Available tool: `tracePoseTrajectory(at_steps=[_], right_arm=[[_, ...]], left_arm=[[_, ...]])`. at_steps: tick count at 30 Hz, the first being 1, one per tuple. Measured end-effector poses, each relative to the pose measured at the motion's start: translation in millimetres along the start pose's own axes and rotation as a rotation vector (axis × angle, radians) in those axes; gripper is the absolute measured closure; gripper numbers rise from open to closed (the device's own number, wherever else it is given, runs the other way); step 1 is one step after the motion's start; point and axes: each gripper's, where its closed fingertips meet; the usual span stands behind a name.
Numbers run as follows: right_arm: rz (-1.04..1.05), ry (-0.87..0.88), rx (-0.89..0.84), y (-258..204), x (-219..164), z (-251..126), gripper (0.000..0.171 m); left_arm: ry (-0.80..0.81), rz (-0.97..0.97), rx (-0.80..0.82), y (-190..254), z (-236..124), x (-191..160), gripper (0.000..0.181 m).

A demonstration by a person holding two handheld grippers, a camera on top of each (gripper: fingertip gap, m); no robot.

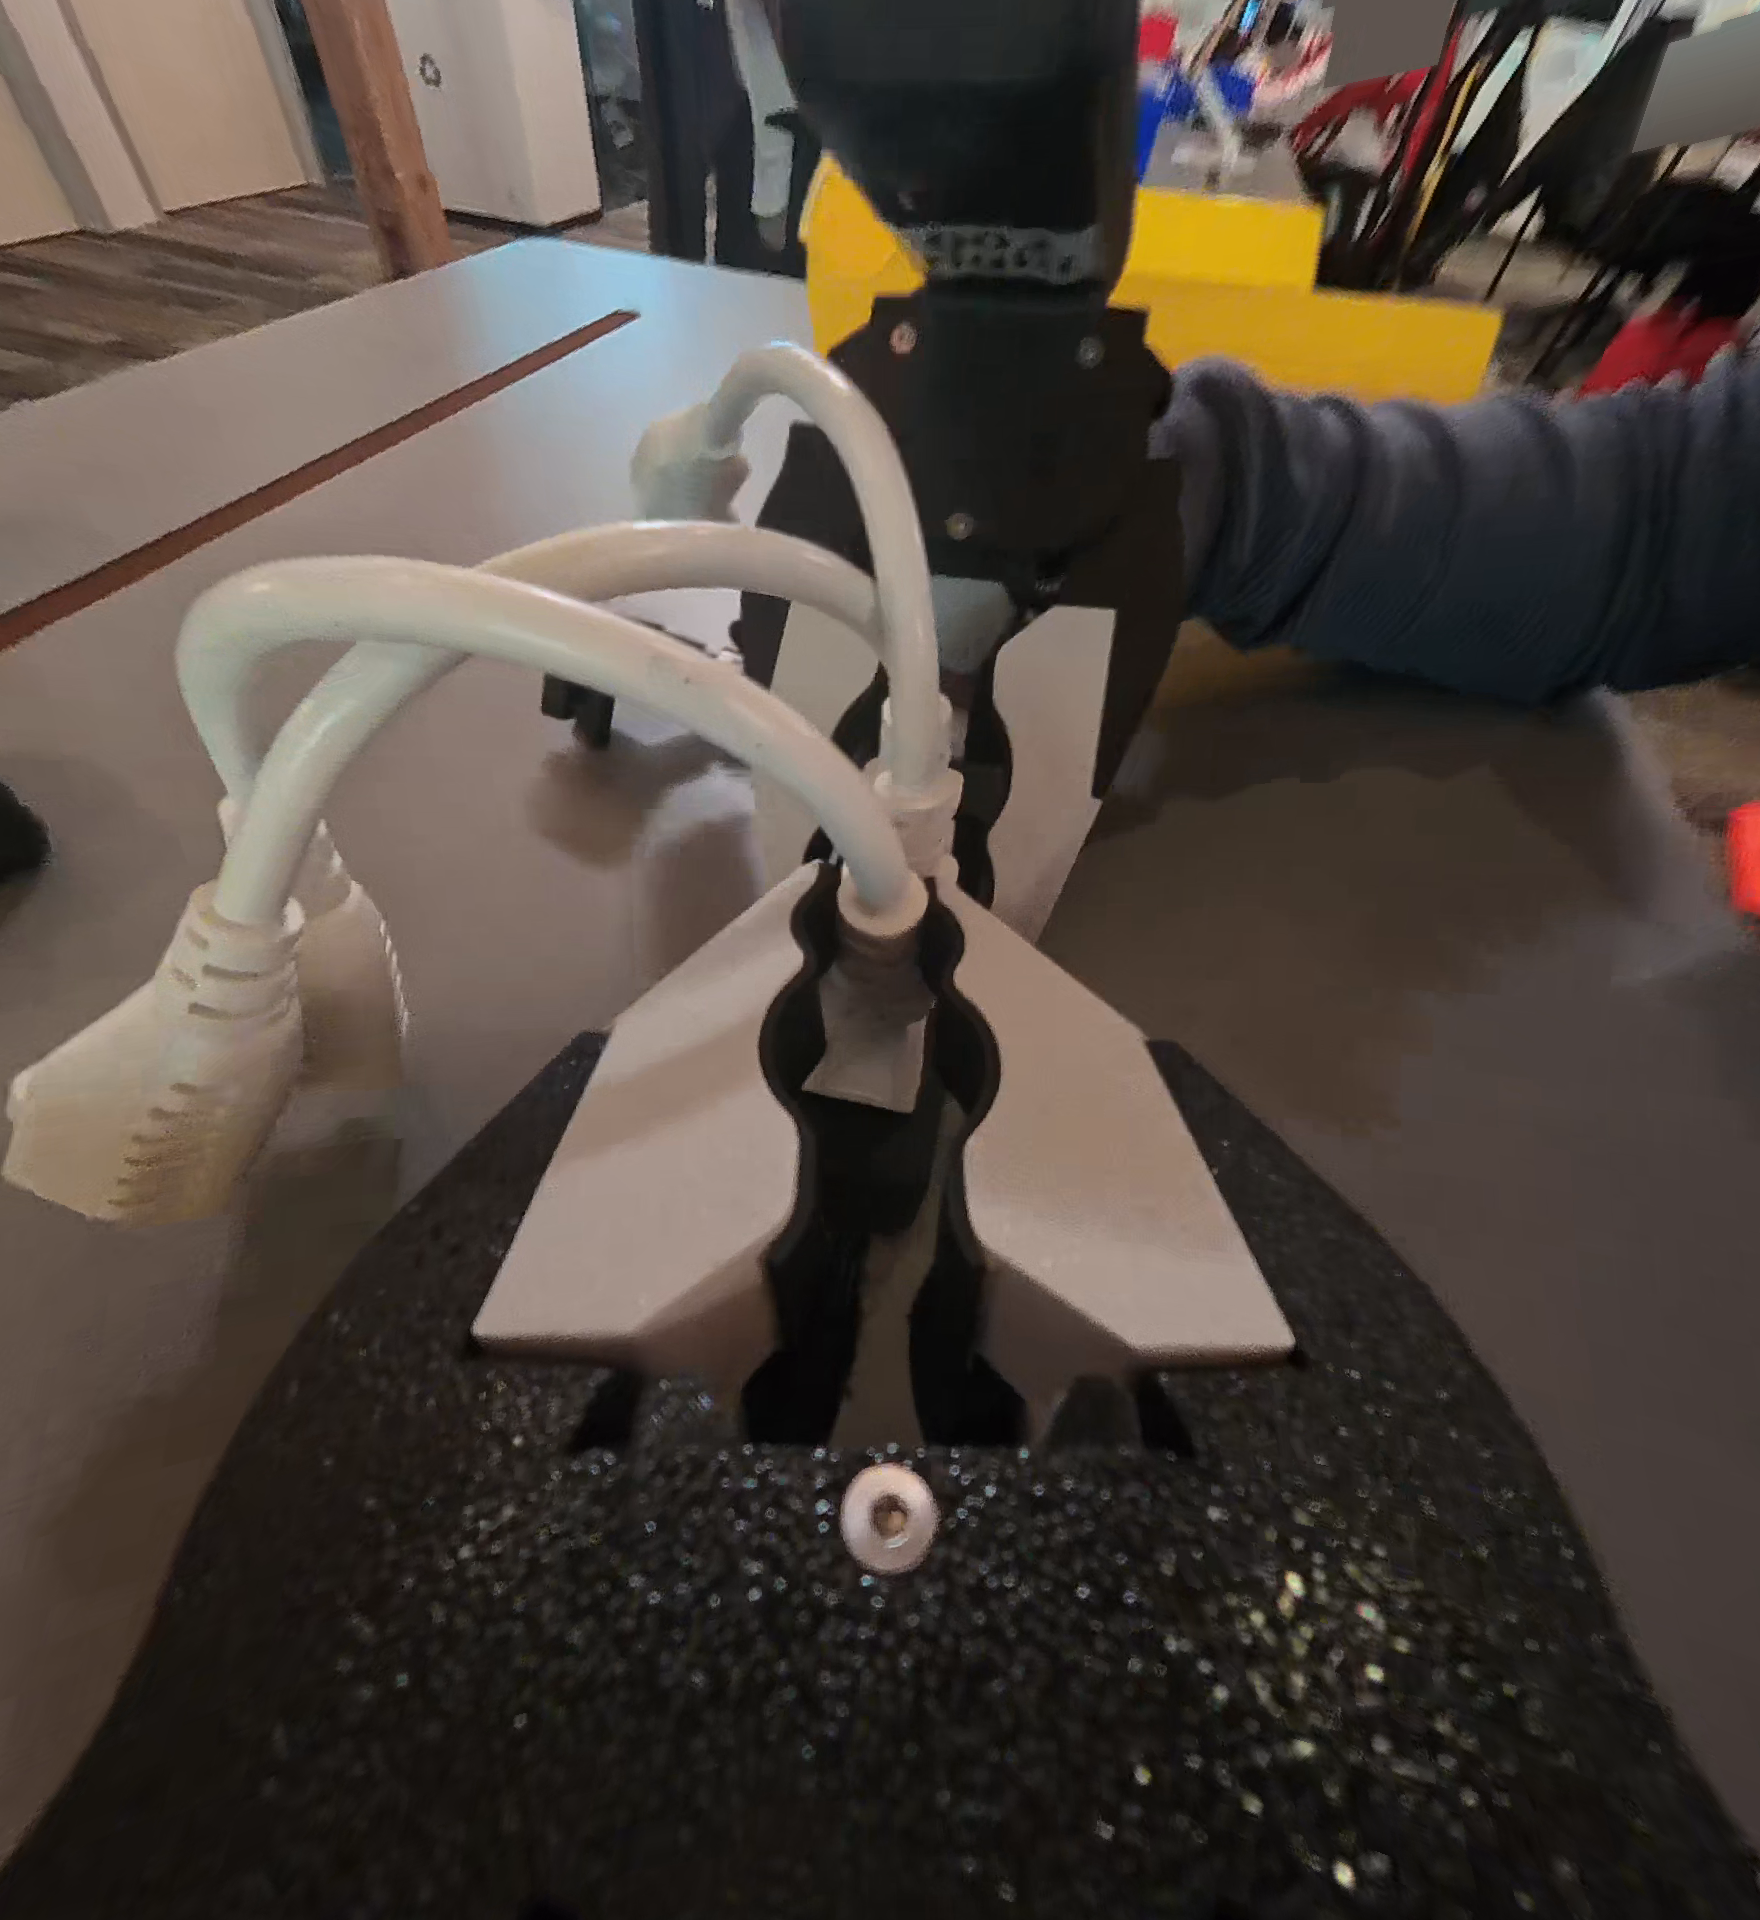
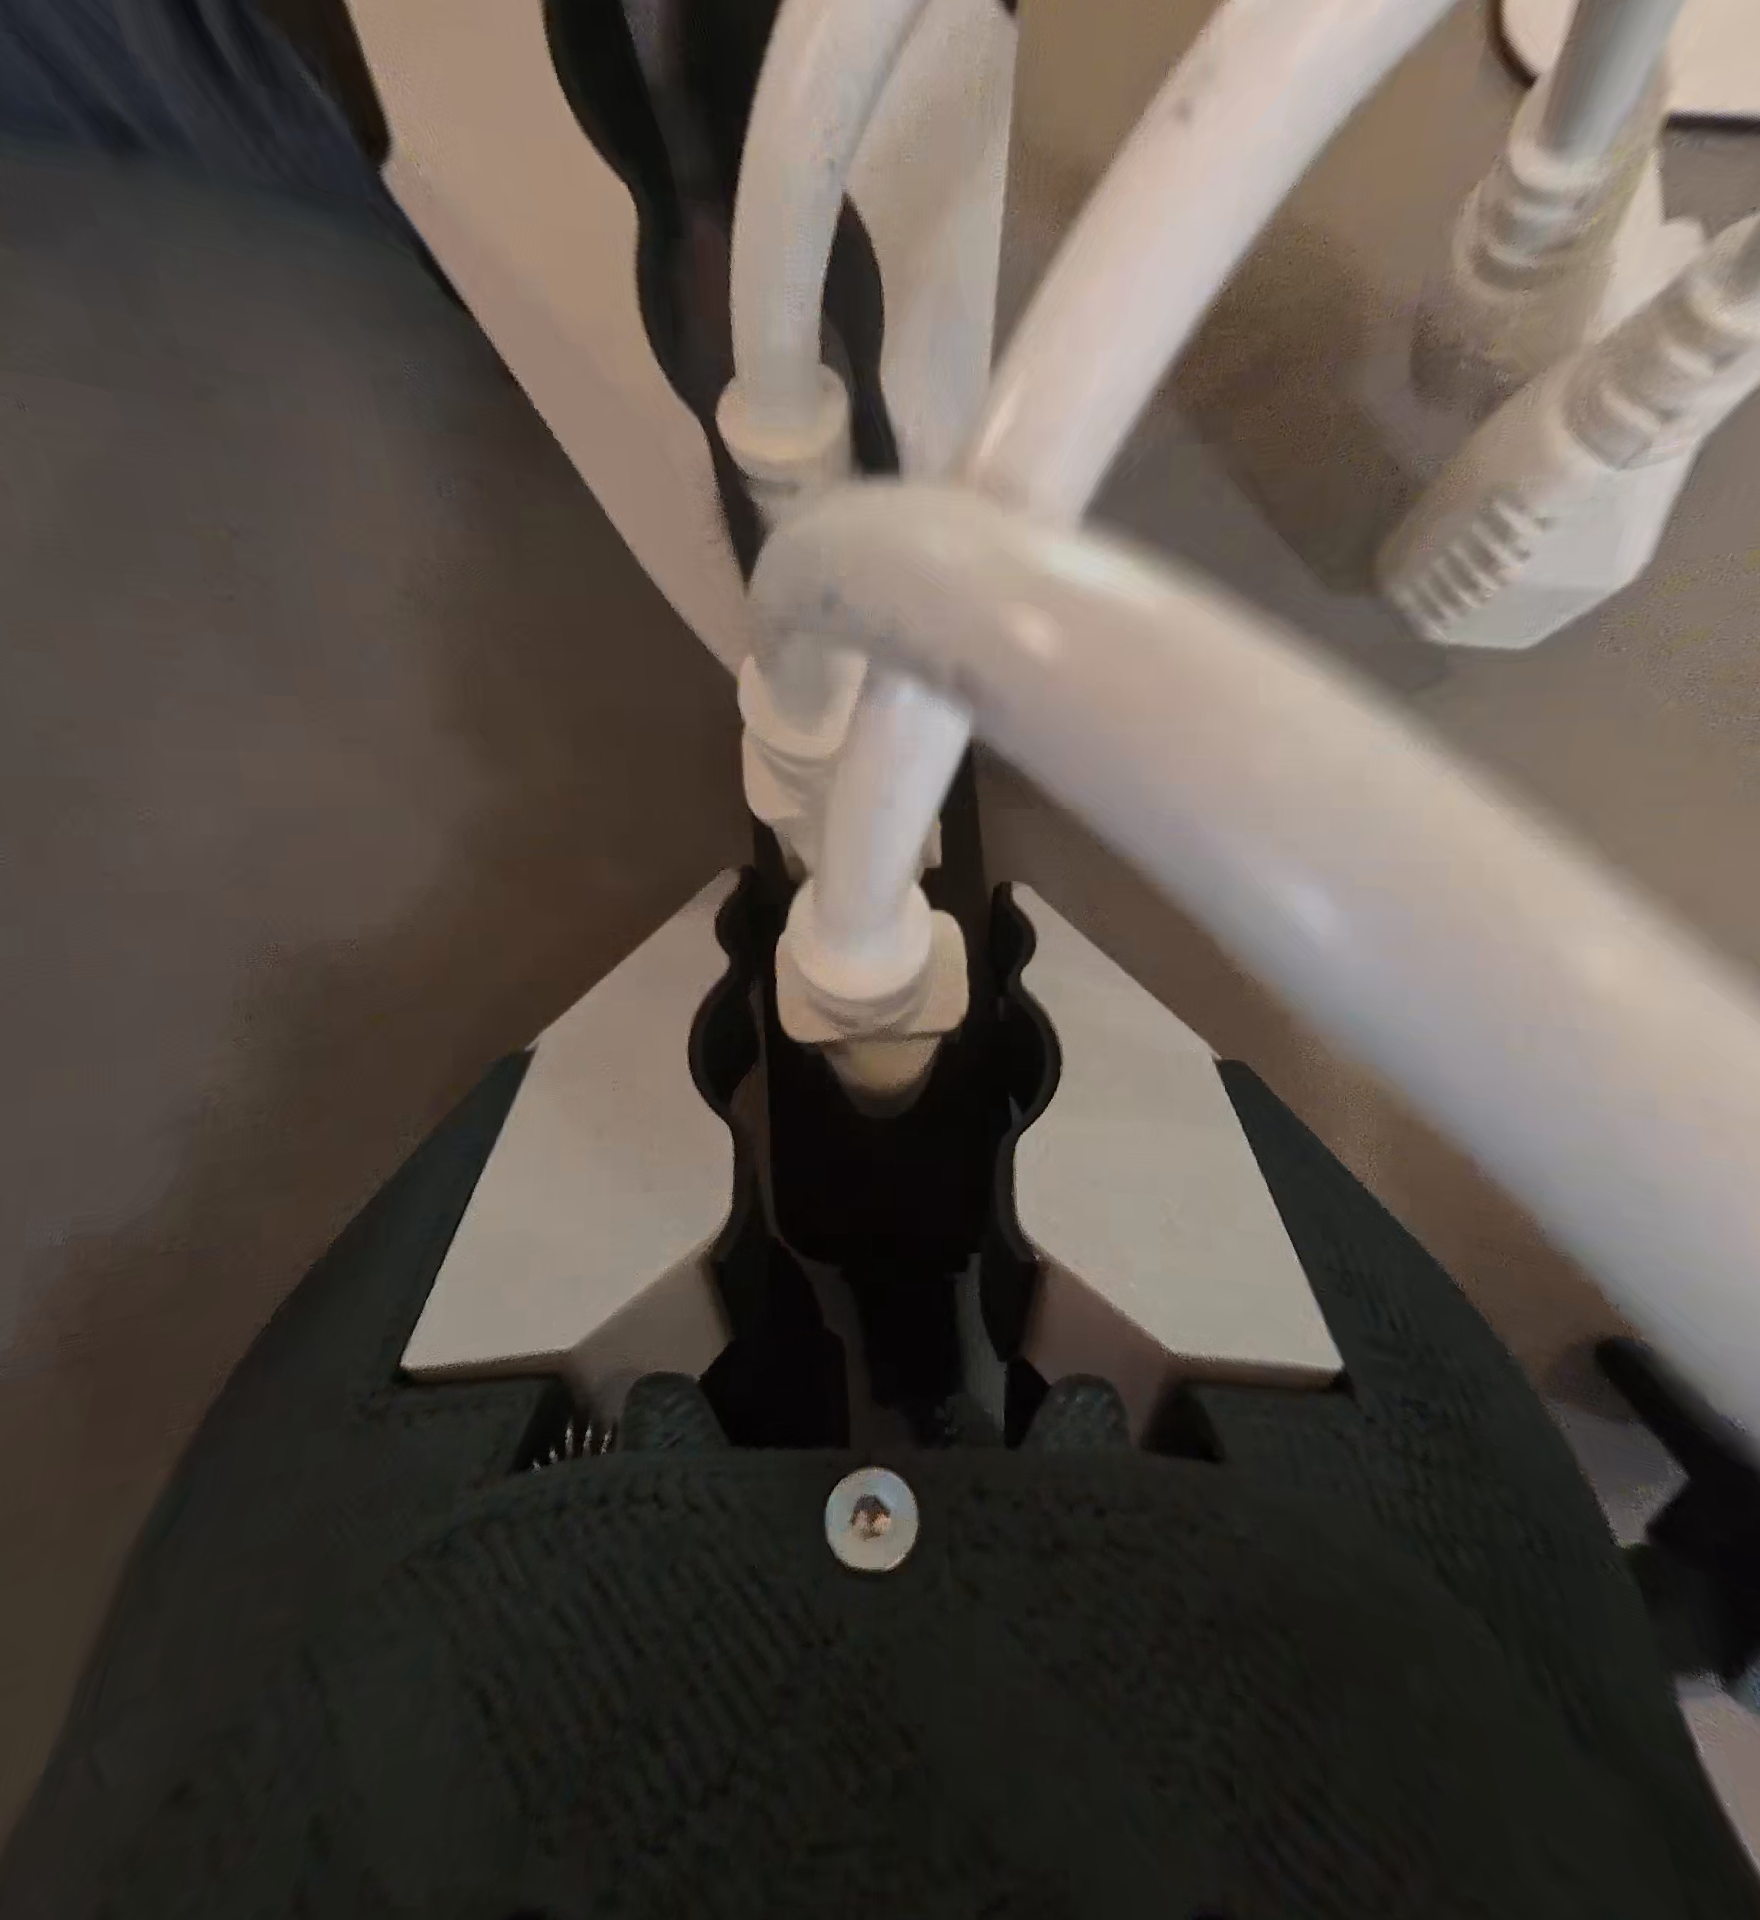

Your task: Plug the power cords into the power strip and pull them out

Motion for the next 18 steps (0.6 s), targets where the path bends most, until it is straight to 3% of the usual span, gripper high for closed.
tracePoseTrajectory(at_steps=[5,18], right_arm=[[-0.005,-0.013,-0.010,-0.6,-1.6,0.7,0.126],[-0.014,-0.038,-0.008,-8.9,0.4,5.7,0.126]], left_arm=[[-0.092,0.120,0.056,-0.8,-3.3,-5.9,0.167],[-0.188,0.191,0.046,6.0,-9.0,-8.1,0.168]])
Point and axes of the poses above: each gripper's, where its closed fingertips meet, z out along the fingers, x out of its top, y = z × x across the jaws, and after that the axes turned 11 degrees about x, right-handed
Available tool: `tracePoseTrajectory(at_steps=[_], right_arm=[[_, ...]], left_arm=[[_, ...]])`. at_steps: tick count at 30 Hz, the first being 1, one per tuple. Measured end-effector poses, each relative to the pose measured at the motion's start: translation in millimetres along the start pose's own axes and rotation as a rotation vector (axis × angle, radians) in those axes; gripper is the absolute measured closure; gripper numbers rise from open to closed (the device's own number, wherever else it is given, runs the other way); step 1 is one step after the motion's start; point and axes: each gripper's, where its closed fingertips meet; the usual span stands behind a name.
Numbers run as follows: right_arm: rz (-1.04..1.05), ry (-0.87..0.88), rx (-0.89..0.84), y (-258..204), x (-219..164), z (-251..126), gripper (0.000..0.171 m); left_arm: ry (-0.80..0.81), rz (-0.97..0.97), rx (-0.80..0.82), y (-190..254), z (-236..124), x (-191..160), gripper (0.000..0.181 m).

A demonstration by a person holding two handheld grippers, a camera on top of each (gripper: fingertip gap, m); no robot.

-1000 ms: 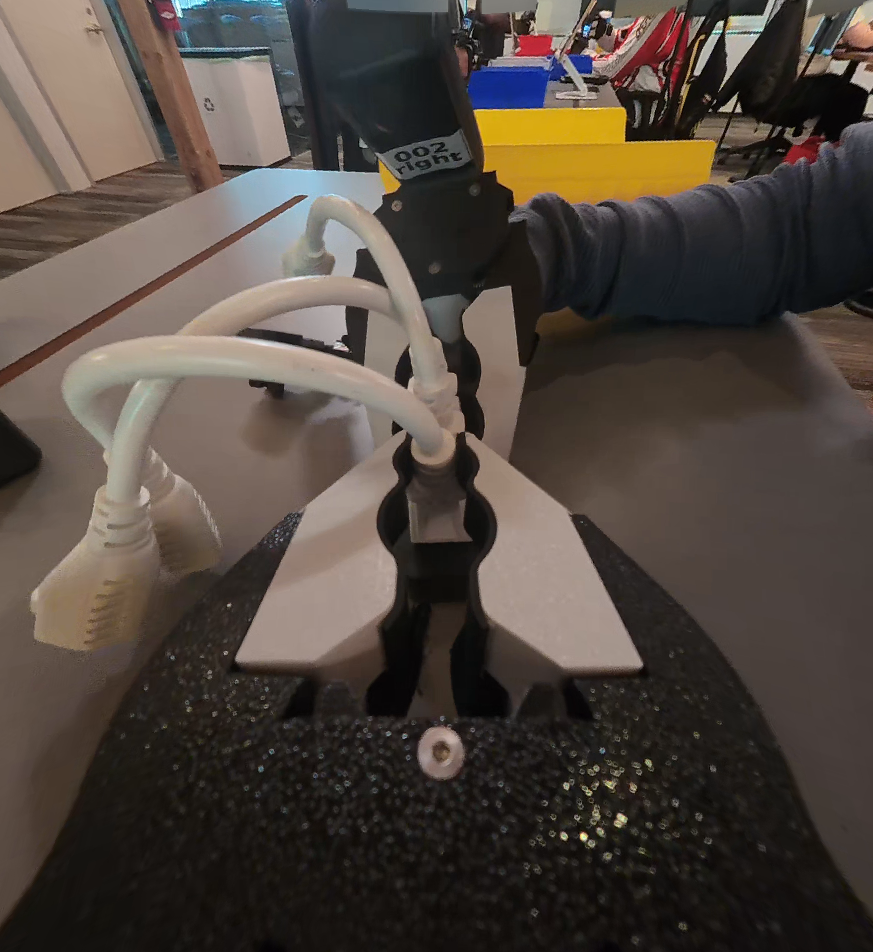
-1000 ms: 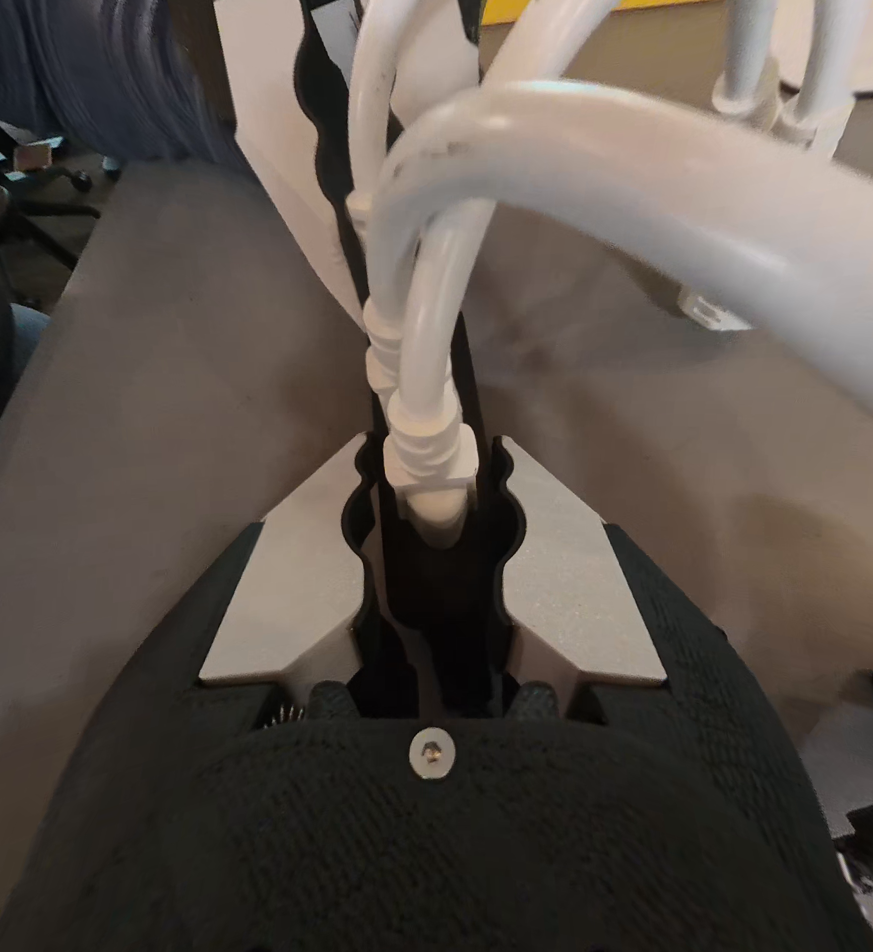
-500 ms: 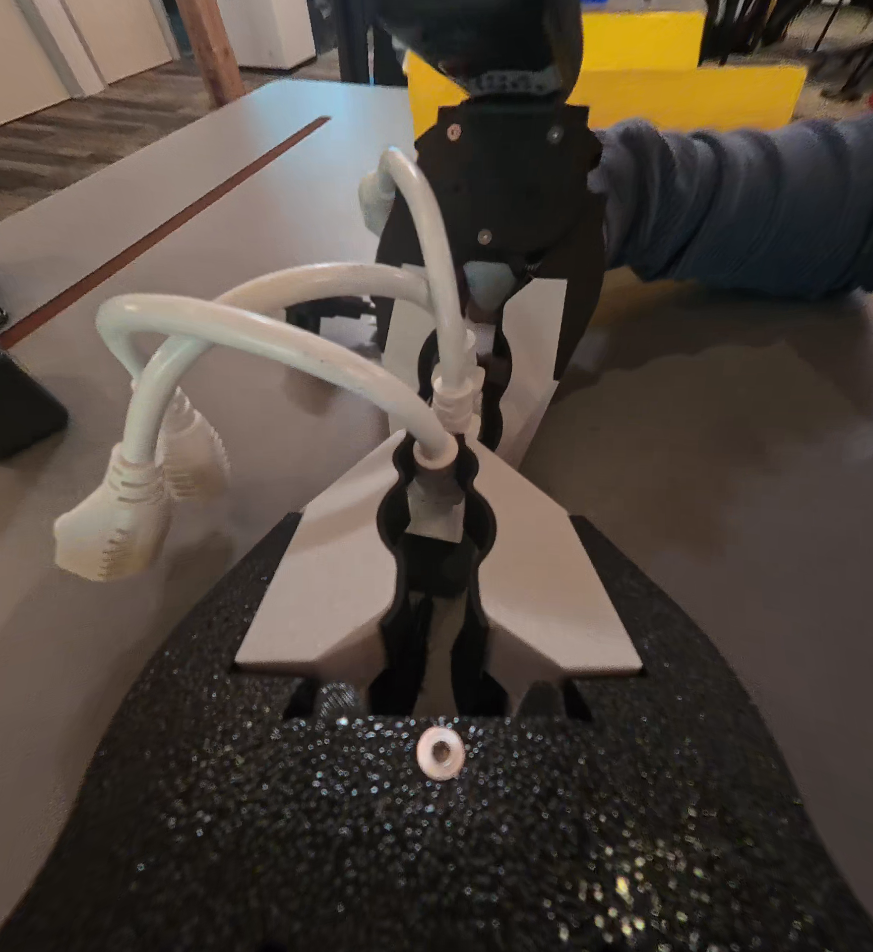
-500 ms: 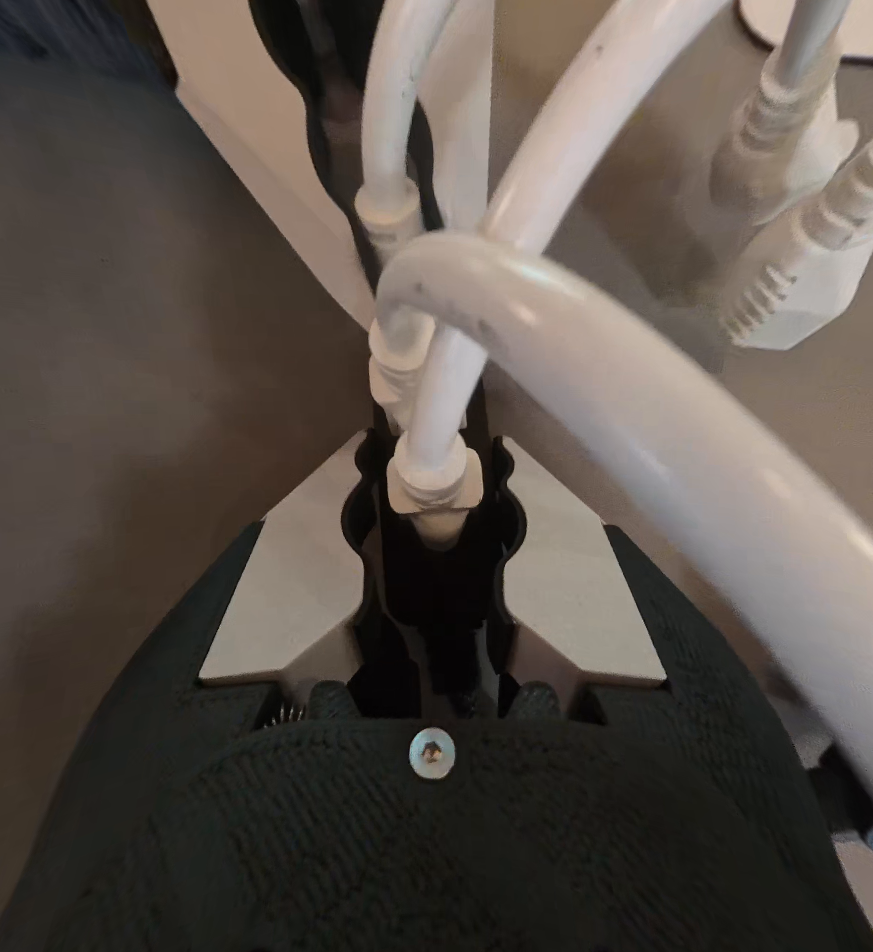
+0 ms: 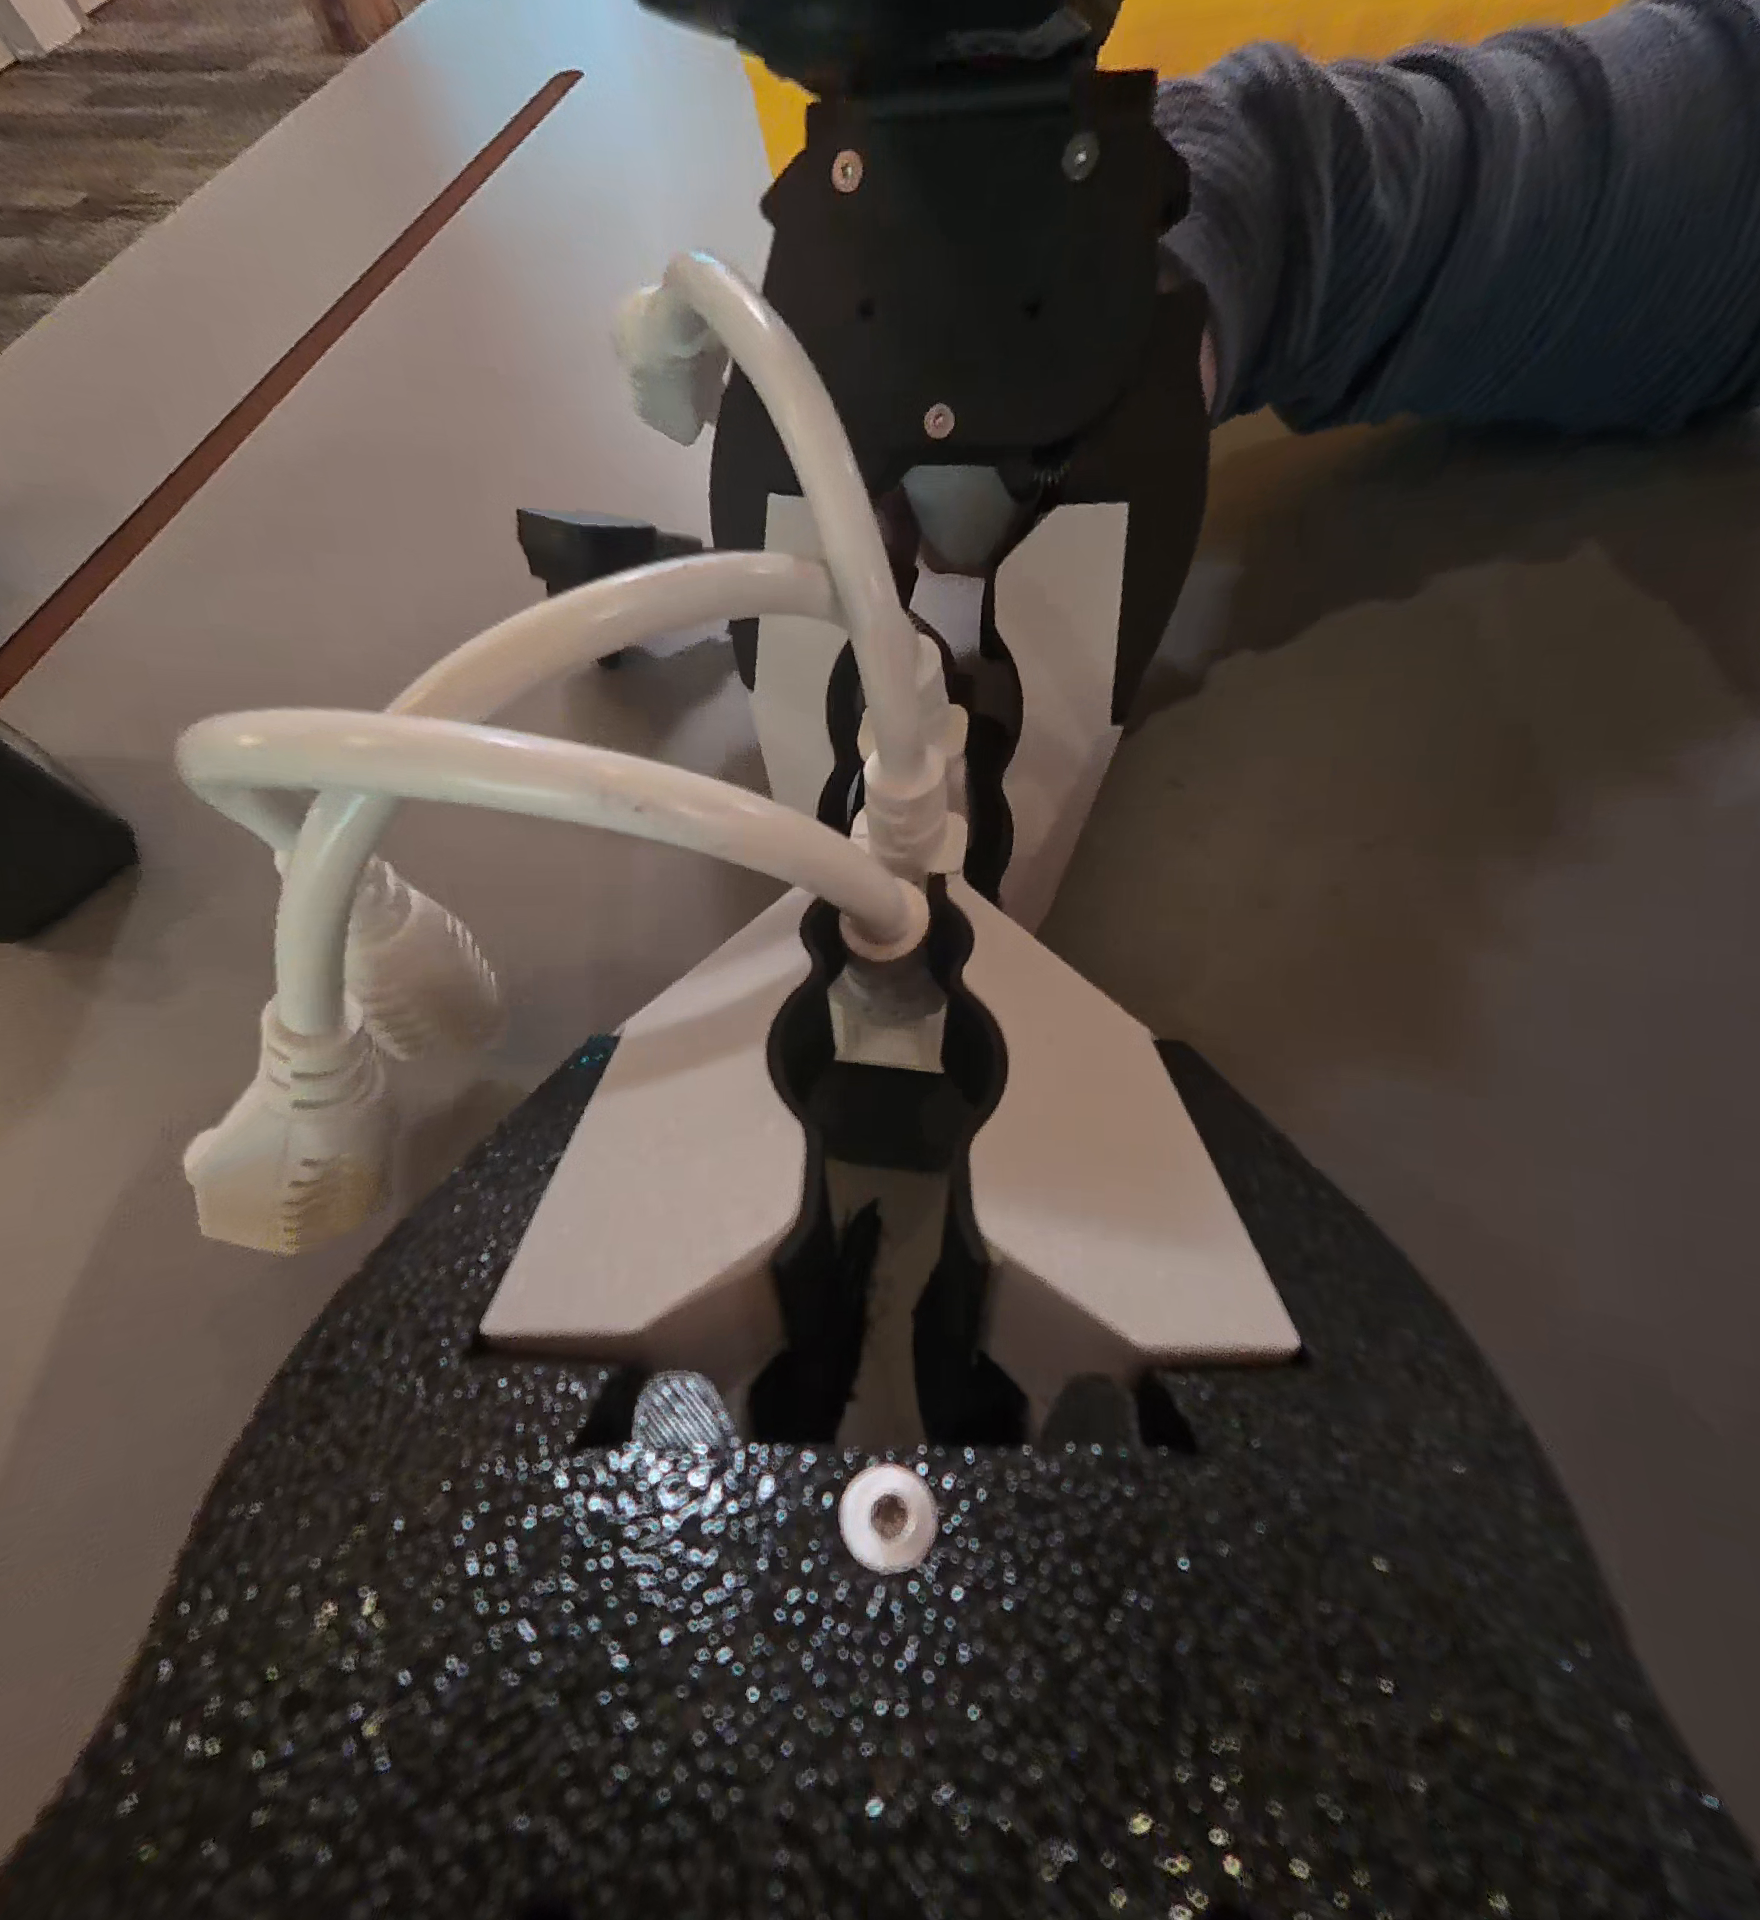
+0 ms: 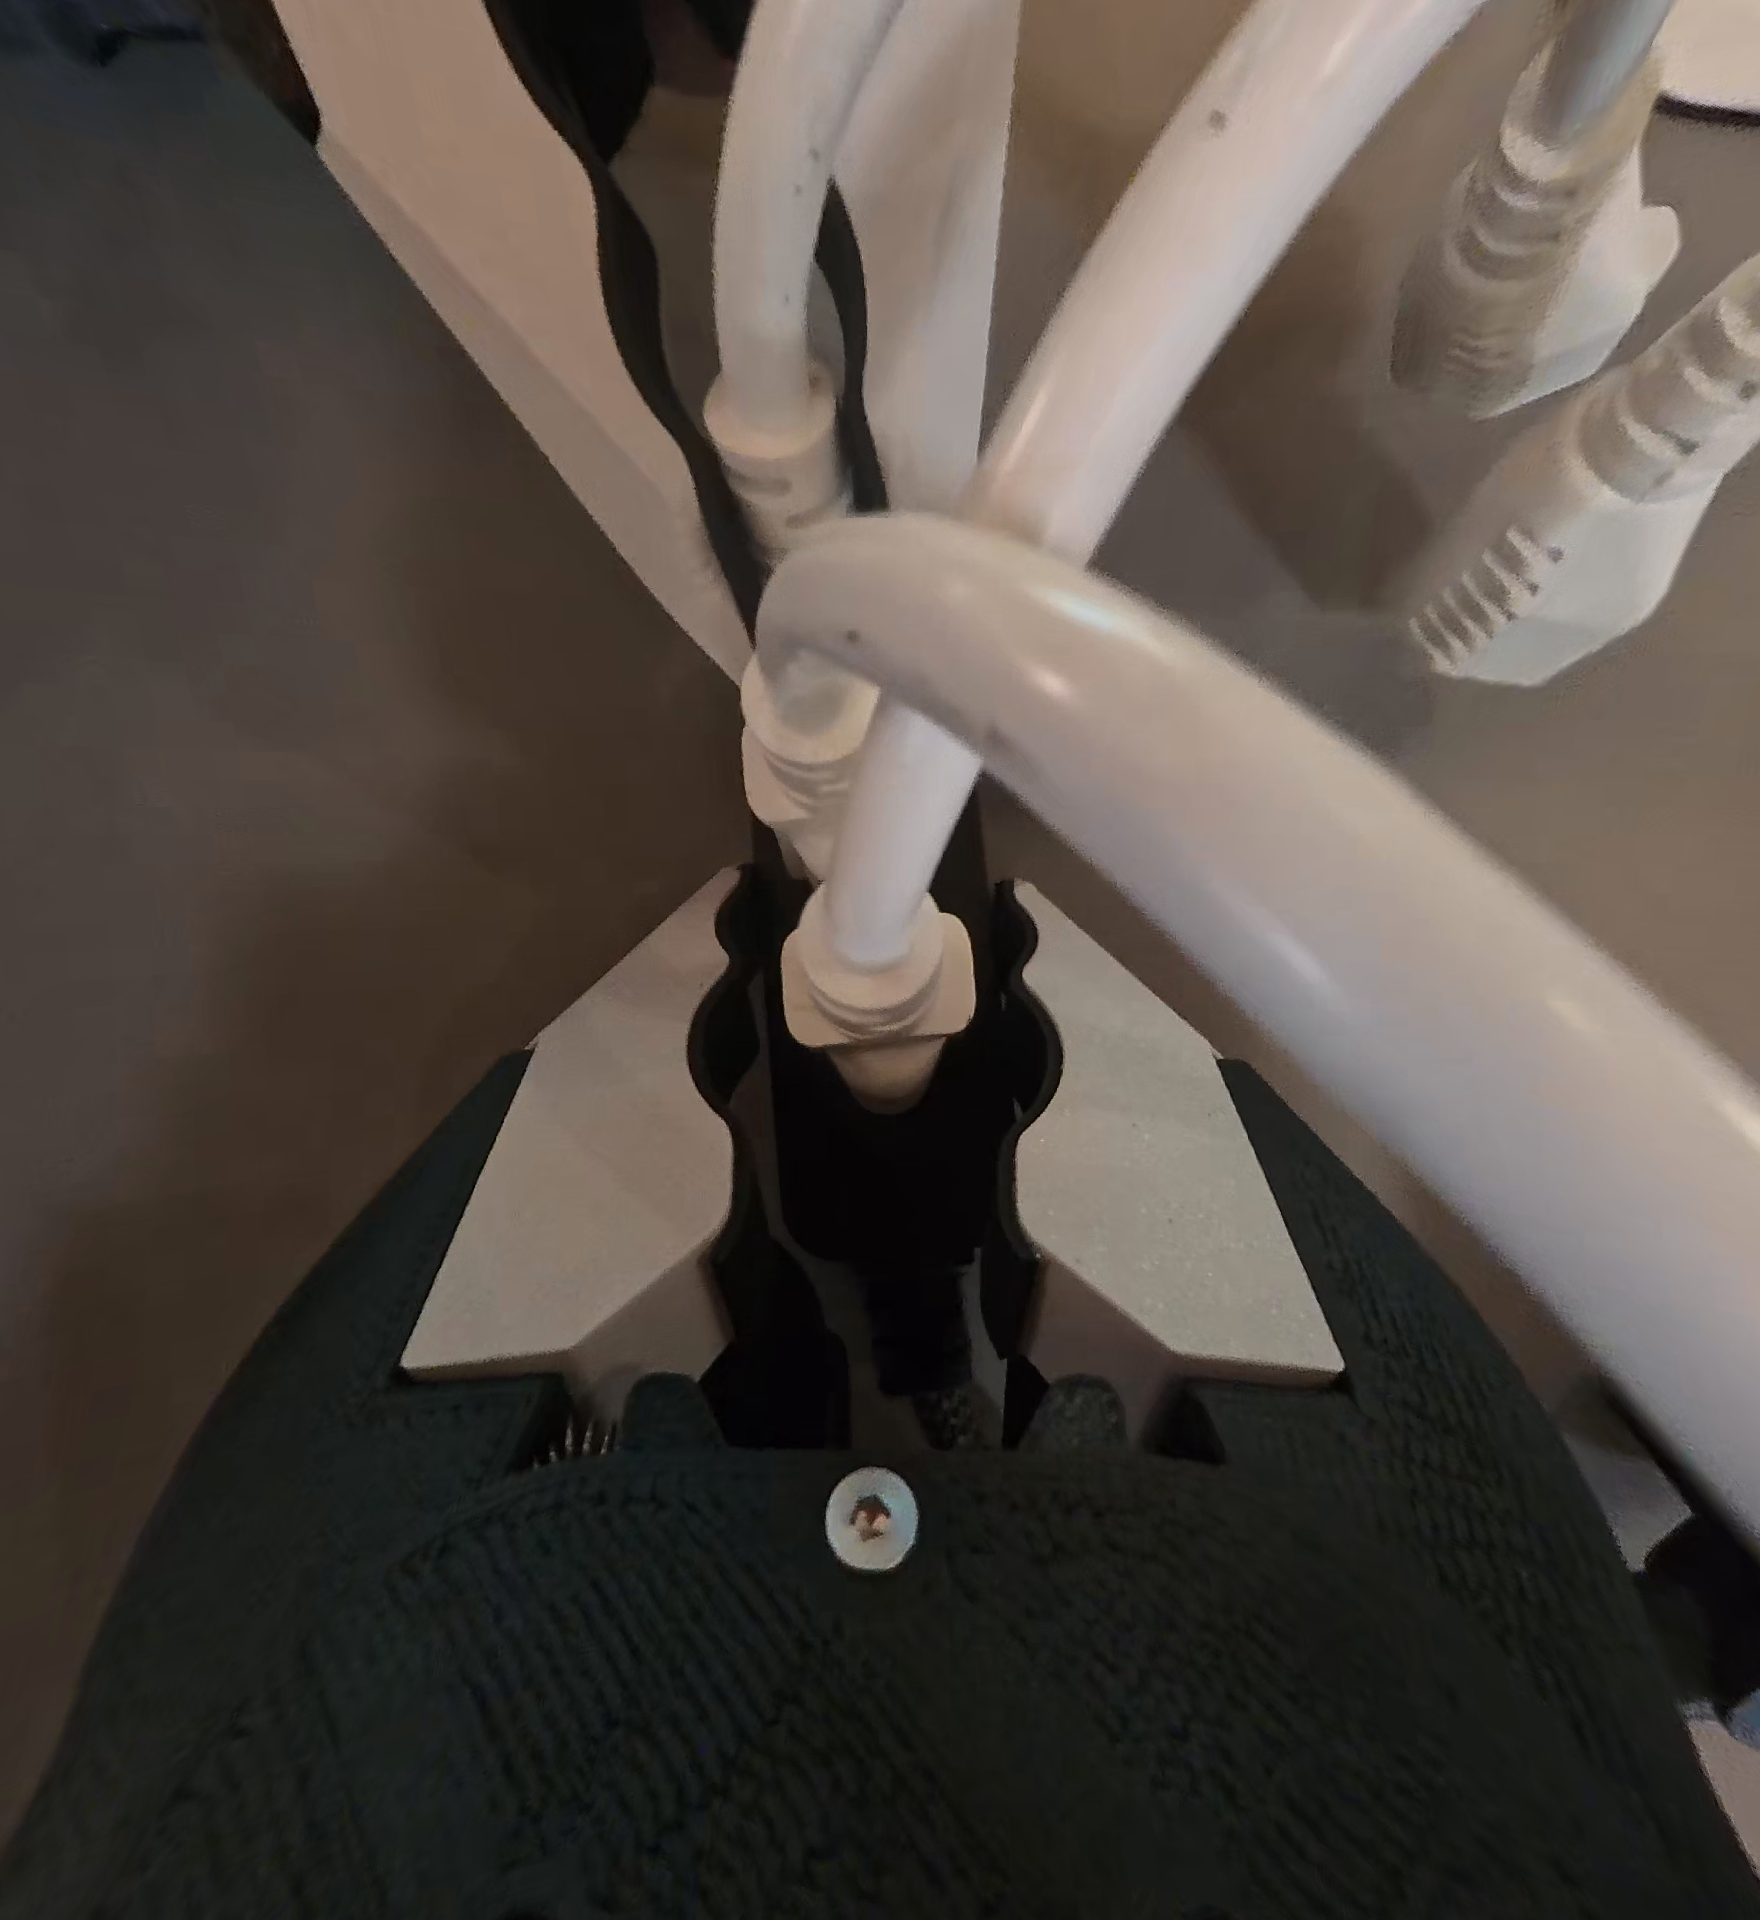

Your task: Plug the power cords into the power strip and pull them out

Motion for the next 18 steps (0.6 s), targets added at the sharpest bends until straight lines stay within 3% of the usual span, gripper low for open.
tracePoseTrajectory(at_steps=[9,14,16,18], right_arm=[[-0.014,0.002,0.013,-7.2,3.6,2.2,0.127],[-0.028,0.009,0.009,-6.4,4.1,6.1,0.126],[-0.020,0.024,0.019,-6.6,4.6,6.1,0.126],[-0.016,0.029,0.024,-6.6,4.8,6.1,0.126]], left_arm=[[-0.007,0.036,-0.011,5.2,-6.6,3.8,0.168],[0.048,-0.020,-0.123,8.6,-9.8,-5.5,0.165],[0.051,-0.090,-0.202,14.4,-13.3,-4.7,0.151],[0.051,-0.134,-0.238,16.5,-14.9,-3.9,0.148]])
Point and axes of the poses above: each gripper's, where its closed fingertips meet, z out along the fingers, x out of its top, y = z × x across the jaws, and after that the axes turned 11 degrees about x, right-handed
